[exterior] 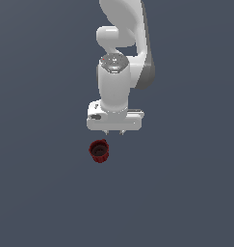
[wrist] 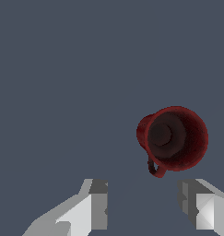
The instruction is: Pick up the object and move it to a goal position.
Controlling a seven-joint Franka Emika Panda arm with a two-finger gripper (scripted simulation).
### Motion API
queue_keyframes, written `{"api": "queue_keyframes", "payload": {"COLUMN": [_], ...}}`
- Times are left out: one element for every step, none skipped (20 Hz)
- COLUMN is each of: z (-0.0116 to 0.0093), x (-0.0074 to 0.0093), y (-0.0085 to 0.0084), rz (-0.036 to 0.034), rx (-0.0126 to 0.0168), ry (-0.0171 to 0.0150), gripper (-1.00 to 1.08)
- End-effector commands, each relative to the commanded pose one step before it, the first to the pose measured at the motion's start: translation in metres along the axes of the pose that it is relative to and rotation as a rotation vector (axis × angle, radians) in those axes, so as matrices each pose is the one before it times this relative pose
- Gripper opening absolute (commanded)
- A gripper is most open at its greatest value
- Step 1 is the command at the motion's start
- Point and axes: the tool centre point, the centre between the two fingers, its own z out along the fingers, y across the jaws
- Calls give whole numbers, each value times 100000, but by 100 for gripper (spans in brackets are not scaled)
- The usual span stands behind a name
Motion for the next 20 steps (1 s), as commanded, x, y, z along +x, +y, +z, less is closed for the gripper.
{"api": "queue_keyframes", "payload": {"z": [-40,28,25,23,27,41,58,67,73,81,91,99,108,117,125,133,141,149,157,164], "x": [29,4,22,37,49,55,62,70,81,89,97,104,111,118,123,127,130,133,134,134], "y": [-19,26,28,36,46,56,73,87,96,110,123,137,151,165,181,196,212,228,246,263], "rz": [-140,-114,-221,-321,-416,-505,-595,-689,-790,-885,-982,-1077,-1174,-1272,-1367,-1464,-1560,-1658,-1754,-1850], "rx": [22,21,41,60,79,98,118,141,166,191,220,250,283,318,355,396,439,486,535,587], "ry": [78,-76,-81,-87,-107,-148,-193,-223,-243,-269,-299,-322,-346,-368,-387,-405,-420,-432,-441,-446], "gripper": [28,28,28,28,28,28,28,28,28,28,28,28,28,28,28,28,28,28,28,28]}}
